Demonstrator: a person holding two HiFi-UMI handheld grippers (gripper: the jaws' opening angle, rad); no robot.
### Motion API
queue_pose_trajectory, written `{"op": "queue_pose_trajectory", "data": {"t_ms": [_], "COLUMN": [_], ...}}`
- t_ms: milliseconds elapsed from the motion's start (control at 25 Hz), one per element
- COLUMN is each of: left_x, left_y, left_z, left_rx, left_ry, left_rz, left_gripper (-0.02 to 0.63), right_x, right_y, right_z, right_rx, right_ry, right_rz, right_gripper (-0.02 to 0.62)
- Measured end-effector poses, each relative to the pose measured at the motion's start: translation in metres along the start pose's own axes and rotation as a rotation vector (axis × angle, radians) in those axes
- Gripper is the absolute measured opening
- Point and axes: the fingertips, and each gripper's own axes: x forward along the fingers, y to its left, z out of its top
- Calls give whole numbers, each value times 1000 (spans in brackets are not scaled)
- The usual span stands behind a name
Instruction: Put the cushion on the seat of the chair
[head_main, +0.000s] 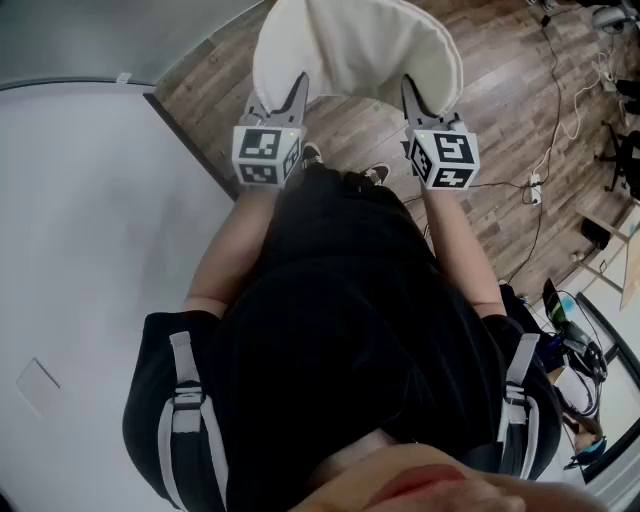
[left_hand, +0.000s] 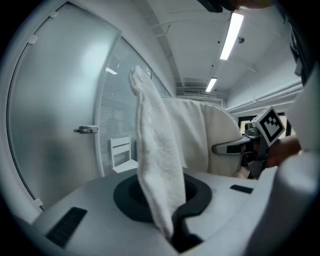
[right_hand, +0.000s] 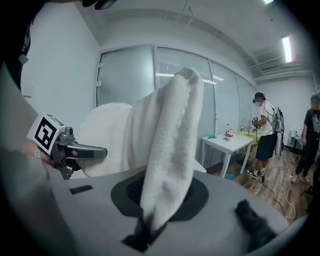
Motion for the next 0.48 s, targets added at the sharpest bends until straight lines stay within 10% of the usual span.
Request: {"op": "queue_pose_trajectory", "data": {"t_ms": [480], "left_x": [4], "left_y": [15], "left_z": [7], "left_rx": [5], "left_ry": [-9], "left_rz": [-3], "left_gripper": [51], "right_x": [13], "right_y": [2], "right_z": [5], "right_rx": [28], "right_ry": [-8], "right_rz": [12], "right_gripper": [52]}}
